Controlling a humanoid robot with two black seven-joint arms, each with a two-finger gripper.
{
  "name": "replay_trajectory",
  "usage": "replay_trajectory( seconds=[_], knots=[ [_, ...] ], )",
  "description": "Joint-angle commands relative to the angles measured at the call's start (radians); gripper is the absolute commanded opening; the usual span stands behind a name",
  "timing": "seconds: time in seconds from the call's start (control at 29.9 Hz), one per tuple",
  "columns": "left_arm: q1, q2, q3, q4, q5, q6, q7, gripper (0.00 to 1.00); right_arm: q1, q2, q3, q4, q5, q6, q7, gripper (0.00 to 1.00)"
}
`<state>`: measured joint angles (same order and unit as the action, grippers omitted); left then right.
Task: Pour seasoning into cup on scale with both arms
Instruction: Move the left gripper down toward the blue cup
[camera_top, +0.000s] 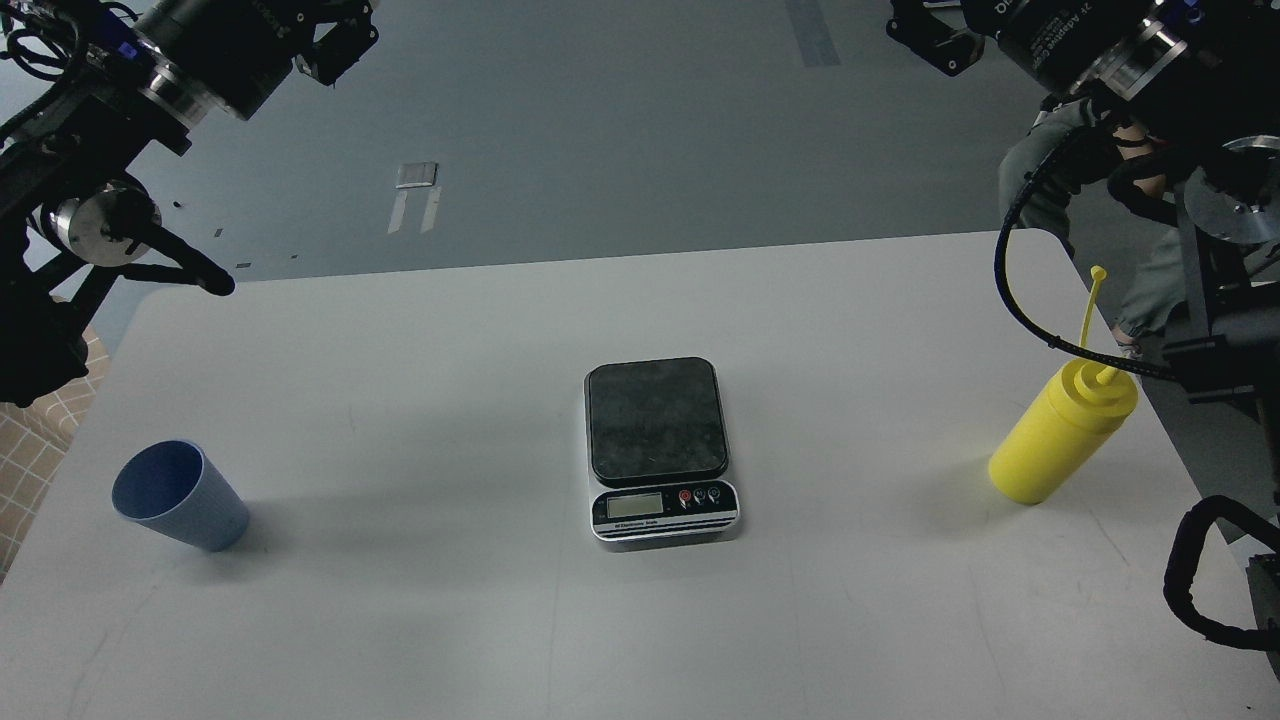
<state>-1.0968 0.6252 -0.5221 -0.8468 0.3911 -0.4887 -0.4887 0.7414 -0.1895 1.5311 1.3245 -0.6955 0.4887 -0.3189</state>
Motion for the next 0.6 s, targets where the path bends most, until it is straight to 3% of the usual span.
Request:
replay_trajectory(
  seconds=[0.0, 0.57],
  knots=[
    [-0.012, -0.018, -0.024, -0.005, 0.000, 0.000, 0.000, 0.98, 0.001, -0.001, 0.000, -0.002, -0.001, 0.000, 0.000, 1.00],
    [-0.018, -0.110, -0.071, -0.011, -0.006, 0.009, 0.000, 0.98, -0.016, 0.005, 0.078, -0.007, 0.002, 0.000, 0.001, 1.00]
  ],
)
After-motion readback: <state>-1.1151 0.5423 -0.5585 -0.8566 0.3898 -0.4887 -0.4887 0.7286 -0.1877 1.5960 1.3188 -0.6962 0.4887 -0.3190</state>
